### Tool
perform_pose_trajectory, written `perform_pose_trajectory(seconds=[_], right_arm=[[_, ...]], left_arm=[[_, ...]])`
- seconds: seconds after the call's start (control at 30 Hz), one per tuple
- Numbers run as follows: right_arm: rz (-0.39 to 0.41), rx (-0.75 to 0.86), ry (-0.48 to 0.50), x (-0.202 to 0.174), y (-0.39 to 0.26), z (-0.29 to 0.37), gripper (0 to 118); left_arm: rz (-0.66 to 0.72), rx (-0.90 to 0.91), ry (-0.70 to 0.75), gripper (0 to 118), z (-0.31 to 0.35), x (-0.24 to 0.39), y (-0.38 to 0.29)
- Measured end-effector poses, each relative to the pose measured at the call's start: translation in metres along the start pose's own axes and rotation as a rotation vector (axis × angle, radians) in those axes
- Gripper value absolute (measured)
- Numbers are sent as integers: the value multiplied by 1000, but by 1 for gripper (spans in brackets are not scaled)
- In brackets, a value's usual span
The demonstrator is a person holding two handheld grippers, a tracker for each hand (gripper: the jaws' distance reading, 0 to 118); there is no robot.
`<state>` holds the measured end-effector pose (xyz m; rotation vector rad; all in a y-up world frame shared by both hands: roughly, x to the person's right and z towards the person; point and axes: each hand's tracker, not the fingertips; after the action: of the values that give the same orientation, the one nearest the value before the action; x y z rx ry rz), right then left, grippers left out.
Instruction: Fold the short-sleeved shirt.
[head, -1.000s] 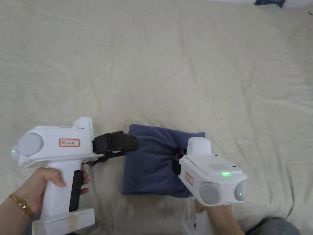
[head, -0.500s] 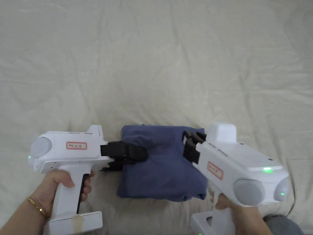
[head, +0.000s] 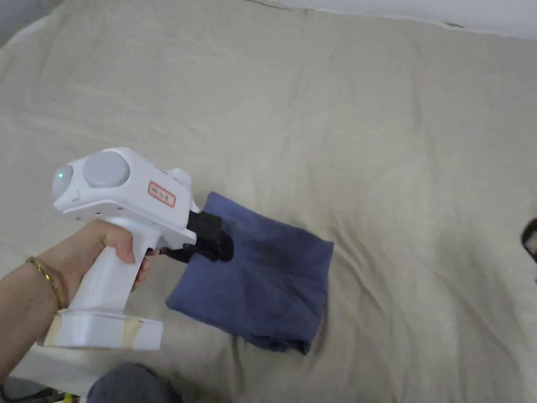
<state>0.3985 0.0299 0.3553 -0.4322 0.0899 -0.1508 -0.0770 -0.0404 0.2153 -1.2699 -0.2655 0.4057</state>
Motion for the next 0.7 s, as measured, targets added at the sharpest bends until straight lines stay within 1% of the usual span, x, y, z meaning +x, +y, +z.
perform_pose_trajectory(seconds=[0.13,0.2,0.27,0.33,0.4,0.43,0.47,0.5,0.53,0.57,0.6,0.63,0.67,0.7], right_arm=[[-6,-26,6,-9,-10,-10,2],[-19,-59,14,-19,-15,-22,2],[-25,-95,15,-26,-20,-34,2],[-56,-133,28,-29,-26,-50,2],[-76,-151,26,-35,-29,-63,2],[-80,-158,25,-33,-31,-69,2],[-80,-160,23,-35,-32,-74,2],[-79,-162,27,-37,-31,-77,2],[-76,-165,33,-39,-30,-79,2],[-71,-165,36,-41,-29,-80,2],[-60,-161,43,-41,-26,-80,2],[-49,-155,48,-41,-23,-79,2],[-37,-147,49,-41,-20,-77,2],[-21,-131,48,-40,-17,-73,2]], left_arm=[[70,96,288,28,52,-85,42],[88,125,462,28,71,-121,63],[85,127,616,28,84,-146,84],[91,156,746,28,91,-169,101],[103,182,848,30,92,-186,117],[92,195,889,33,92,-192,120],[74,213,942,42,92,-198,123],[67,249,1001,64,92,-201,125],[55,277,1052,79,94,-202,124],[44,291,1070,84,96,-202,124],[32,330,1091,81,101,-197,121],[7,393,1121,74,106,-189,118],[-11,473,1121,61,113,-179,114],[-32,561,1097,38,121,-163,109]])
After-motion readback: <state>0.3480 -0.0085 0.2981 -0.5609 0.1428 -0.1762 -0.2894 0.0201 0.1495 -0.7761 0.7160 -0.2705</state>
